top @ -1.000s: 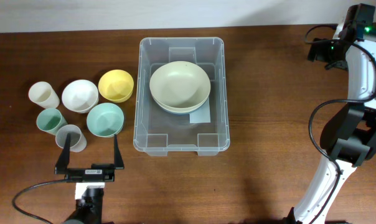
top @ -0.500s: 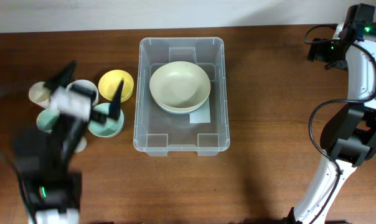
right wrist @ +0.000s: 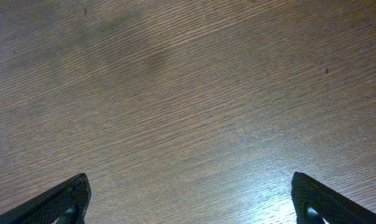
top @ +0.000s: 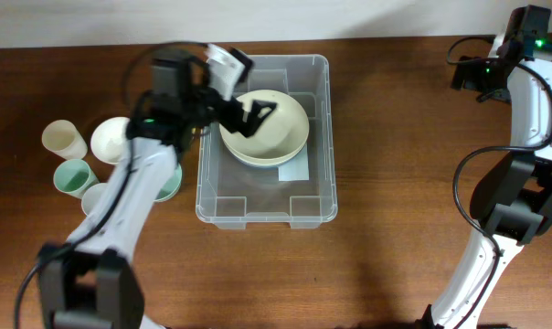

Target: Pack container

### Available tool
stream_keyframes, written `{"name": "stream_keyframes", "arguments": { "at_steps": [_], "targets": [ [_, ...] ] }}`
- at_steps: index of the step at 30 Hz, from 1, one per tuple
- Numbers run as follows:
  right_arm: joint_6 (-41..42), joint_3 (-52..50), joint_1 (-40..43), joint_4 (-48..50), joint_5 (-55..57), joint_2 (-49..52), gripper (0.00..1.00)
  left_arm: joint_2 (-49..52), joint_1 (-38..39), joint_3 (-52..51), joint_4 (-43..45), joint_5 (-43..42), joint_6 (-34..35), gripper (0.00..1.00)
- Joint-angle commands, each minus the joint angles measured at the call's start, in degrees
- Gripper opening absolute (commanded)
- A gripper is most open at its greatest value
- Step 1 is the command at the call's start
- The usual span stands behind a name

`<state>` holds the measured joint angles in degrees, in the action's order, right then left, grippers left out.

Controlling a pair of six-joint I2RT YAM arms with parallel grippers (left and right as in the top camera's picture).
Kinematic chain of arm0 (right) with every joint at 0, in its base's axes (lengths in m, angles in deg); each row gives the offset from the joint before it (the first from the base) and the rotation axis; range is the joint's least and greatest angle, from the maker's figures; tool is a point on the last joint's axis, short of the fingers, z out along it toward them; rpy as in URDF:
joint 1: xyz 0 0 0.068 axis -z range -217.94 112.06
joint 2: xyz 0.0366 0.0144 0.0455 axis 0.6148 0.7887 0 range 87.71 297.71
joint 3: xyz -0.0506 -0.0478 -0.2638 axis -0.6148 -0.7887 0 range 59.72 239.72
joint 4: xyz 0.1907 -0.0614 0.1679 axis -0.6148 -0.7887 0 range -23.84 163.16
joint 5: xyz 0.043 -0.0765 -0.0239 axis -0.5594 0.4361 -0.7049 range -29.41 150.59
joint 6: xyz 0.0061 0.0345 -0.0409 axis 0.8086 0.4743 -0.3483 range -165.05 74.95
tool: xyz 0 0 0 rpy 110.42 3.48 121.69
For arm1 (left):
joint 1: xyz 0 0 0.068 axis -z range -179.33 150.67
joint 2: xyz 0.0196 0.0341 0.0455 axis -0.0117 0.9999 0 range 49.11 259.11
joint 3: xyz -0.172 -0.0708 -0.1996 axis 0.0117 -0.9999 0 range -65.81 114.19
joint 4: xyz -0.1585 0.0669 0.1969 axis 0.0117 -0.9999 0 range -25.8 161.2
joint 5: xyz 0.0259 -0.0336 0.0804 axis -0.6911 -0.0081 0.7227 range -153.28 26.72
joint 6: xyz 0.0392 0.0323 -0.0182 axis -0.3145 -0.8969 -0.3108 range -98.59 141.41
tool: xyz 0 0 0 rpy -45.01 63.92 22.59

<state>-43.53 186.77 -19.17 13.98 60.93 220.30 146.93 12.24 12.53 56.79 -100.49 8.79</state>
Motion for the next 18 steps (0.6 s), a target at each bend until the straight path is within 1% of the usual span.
{"name": "stream_keyframes", "arguments": {
  "at_steps": [1, 7, 8, 9, 10, 11, 12, 13, 15, 16, 18],
  "targets": [
    [0.70, -0.42, 0.00, 0.02, -0.11, -0.96, 0.99, 3.50, 1.92, 1.20, 0.17, -2.27, 0.11, 1.00],
    [0.70, -0.42, 0.00, 0.04, -0.11, -0.96, 0.99, 4.50, 2.54, 1.20, -2.43, -1.44, 0.09, 0.99],
    [0.70, -0.42, 0.00, 0.04, -0.11, -0.96, 0.99, 4.50, 2.54, 1.20, -2.84, -0.83, 0.09, 0.91],
    [0.70, -0.42, 0.00, 0.04, -0.11, -0.96, 0.99, 4.50, 2.54, 1.20, -3.23, -0.31, 0.09, 0.75],
    [0.70, -0.42, 0.00, 0.04, -0.11, -0.96, 0.99, 4.50, 2.54, 1.20, -3.80, 0.31, 0.09, 0.66],
    [0.70, -0.42, 0.00, 0.04, -0.11, -0.96, 0.99, 4.50, 2.54, 1.20, -4.66, 1.03, 0.09, 0.59],
    [0.70, -0.42, 0.00, 0.04, -0.09, -0.96, 0.99, 4.50, 2.54, 1.20, -5.68, 1.70, 0.11, 0.47],
    [0.70, -0.42, 0.00, 0.02, -0.11, -0.96, 0.99, 4.50, 2.54, 1.20, -6.82, 2.36, 0.09, 0.26],
    [0.70, -0.42, 0.00, 0.04, -0.11, -0.96, 0.99, 4.50, 2.54, 1.20, -8.83, 2.99, 0.09, 0.07],
    [0.70, -0.42, 0.00, 0.04, -0.11, -0.96, 0.99, 4.50, 2.60, 1.20, -9.75, 3.80, 0.09, 0.01],
    [0.70, -0.42, 0.00, 0.02, -0.11, -0.96, 0.99, 4.50, 3.04, 1.20, -11.23, 6.71, 0.09, 0.01]
  ]
}}
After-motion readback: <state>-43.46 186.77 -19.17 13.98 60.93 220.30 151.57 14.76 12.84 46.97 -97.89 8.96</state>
